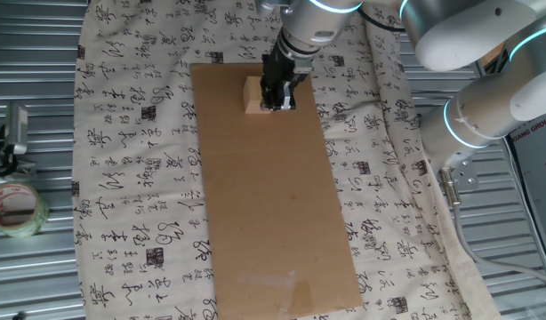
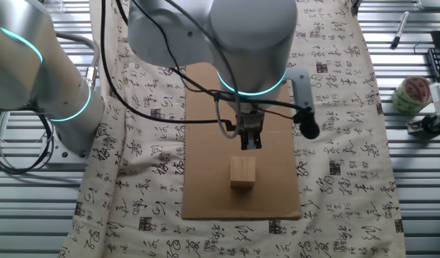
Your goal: Hold a small block with the gripper and sweep it from left to right on the table
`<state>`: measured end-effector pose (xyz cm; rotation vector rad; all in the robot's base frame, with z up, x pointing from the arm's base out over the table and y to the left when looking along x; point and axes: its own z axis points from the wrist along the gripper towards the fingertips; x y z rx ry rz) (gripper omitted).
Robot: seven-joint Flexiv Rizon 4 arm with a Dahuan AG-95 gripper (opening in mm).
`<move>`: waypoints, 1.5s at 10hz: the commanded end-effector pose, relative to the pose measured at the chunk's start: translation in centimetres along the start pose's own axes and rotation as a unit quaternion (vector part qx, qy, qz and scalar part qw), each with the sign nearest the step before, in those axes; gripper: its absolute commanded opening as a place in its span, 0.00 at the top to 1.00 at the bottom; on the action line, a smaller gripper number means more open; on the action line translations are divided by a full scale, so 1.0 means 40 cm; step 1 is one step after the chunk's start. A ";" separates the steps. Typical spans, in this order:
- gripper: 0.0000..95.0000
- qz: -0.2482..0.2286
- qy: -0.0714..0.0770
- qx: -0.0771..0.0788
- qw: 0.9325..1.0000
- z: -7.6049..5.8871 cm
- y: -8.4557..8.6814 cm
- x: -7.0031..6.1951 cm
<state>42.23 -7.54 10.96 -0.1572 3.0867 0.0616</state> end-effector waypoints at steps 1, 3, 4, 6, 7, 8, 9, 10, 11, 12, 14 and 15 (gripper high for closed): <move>1.00 -0.025 0.026 -0.009 0.999 0.002 -0.001 -0.003; 1.00 -0.030 0.047 -0.011 0.998 0.002 -0.001 -0.003; 1.00 -0.029 0.054 -0.010 0.998 0.002 -0.001 -0.003; 1.00 -0.012 0.055 -0.006 0.998 0.002 -0.001 -0.003; 1.00 0.002 0.052 0.000 0.999 0.002 -0.001 -0.003; 1.00 0.032 0.051 0.008 0.998 0.002 -0.001 -0.003; 1.00 0.045 0.049 0.012 0.998 0.002 -0.001 -0.003; 1.00 0.060 0.048 0.015 0.997 0.002 -0.001 -0.003; 1.00 0.072 0.045 0.022 0.996 0.002 -0.001 -0.003; 1.00 0.082 0.041 0.023 0.996 0.002 -0.001 -0.003; 1.00 0.101 0.030 0.026 0.994 0.002 -0.001 -0.003; 1.00 0.105 0.029 0.028 0.994 0.002 -0.001 -0.003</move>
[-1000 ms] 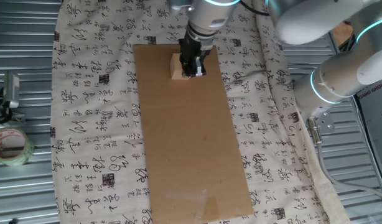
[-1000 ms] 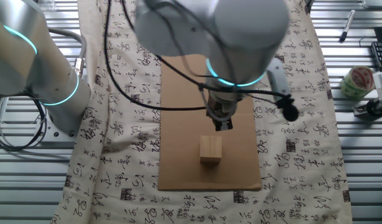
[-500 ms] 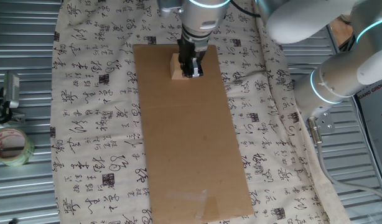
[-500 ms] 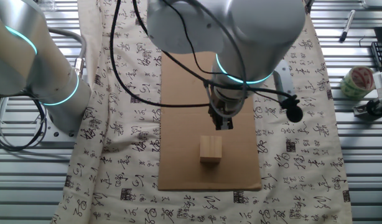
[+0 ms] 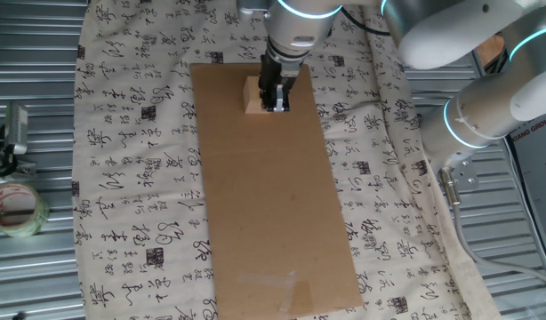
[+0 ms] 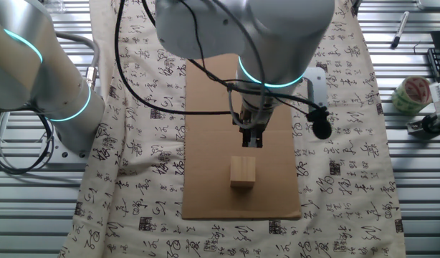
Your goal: Hold a small block with the gripper and sweep it from left to right on the table
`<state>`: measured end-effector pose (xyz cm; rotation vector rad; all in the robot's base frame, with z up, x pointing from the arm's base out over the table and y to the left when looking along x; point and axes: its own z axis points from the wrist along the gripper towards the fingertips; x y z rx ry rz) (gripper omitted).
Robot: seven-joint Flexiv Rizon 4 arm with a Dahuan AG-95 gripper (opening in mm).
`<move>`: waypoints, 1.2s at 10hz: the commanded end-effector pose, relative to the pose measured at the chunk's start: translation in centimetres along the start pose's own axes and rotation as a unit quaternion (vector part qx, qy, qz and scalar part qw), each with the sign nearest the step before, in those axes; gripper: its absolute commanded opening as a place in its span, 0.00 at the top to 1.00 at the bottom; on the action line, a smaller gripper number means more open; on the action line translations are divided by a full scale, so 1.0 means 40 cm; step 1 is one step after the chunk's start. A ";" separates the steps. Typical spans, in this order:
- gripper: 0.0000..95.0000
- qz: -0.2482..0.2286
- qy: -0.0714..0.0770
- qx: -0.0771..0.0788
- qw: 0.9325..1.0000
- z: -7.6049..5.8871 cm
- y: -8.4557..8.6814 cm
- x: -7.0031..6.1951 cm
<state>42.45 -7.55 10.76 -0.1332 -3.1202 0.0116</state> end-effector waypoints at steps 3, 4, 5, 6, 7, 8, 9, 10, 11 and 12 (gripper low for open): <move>1.00 0.029 -0.004 0.014 0.999 -0.003 0.000 0.003; 1.00 0.028 -0.005 0.014 1.000 -0.003 0.000 0.003; 1.00 0.028 -0.009 0.012 1.000 -0.003 0.000 0.003; 1.00 0.027 -0.012 0.010 1.000 -0.003 0.000 0.003; 1.00 0.031 -0.014 0.002 0.999 -0.003 0.000 0.003; 1.00 0.032 -0.014 0.002 0.999 -0.003 0.000 0.003; 1.00 0.034 -0.013 0.001 0.999 -0.003 0.000 0.003; 1.00 0.034 -0.013 0.001 0.999 -0.003 0.000 0.003; 1.00 0.037 -0.014 -0.002 0.999 -0.003 0.000 0.003; 1.00 0.035 -0.014 -0.002 0.999 -0.003 0.000 0.003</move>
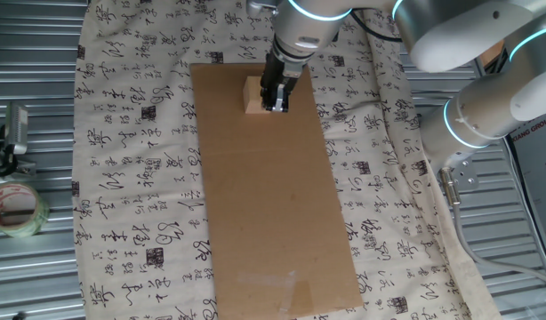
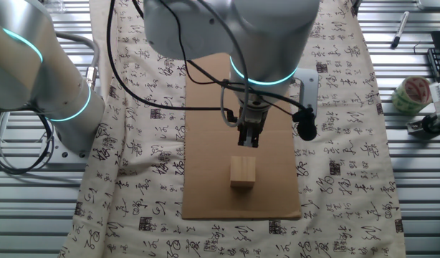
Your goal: Hold a small block with the gripper and sweep it from left to right on the table
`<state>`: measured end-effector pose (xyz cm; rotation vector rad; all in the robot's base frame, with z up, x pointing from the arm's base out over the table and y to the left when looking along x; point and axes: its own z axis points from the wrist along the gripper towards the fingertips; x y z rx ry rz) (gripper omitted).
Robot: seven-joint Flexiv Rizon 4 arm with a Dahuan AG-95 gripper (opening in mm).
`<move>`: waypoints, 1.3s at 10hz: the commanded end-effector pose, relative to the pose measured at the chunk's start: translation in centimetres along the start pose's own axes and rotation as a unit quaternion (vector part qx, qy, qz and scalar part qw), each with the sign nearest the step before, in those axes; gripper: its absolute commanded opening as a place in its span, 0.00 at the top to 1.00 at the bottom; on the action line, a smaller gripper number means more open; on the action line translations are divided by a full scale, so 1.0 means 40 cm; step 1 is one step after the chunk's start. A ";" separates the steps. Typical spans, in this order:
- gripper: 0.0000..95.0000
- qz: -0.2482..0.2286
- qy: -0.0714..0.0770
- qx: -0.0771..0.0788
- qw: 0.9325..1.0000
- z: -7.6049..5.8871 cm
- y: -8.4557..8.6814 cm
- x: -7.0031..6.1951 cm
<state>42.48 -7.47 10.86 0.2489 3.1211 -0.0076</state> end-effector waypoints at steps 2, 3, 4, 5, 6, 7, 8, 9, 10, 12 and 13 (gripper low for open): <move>1.00 -0.011 -0.003 -0.003 1.000 0.000 -0.002 0.003; 1.00 -0.016 -0.003 -0.003 1.000 0.000 -0.002 0.003; 0.80 -0.018 -0.004 -0.003 1.000 0.000 -0.002 0.003; 0.80 -0.019 -0.003 -0.003 1.000 0.000 -0.002 0.003; 0.80 -0.020 -0.004 -0.002 1.000 0.000 -0.002 0.003; 0.80 -0.019 -0.003 -0.002 1.000 0.000 -0.002 0.003; 0.80 -0.019 -0.005 -0.002 1.000 0.000 -0.002 0.003; 0.60 -0.019 -0.006 -0.003 1.000 0.000 -0.002 0.003; 0.60 -0.020 -0.007 -0.002 1.000 0.000 -0.002 0.003; 0.60 -0.022 -0.011 -0.005 1.000 0.001 -0.003 0.004; 0.60 -0.021 -0.011 -0.005 1.000 0.001 -0.003 0.004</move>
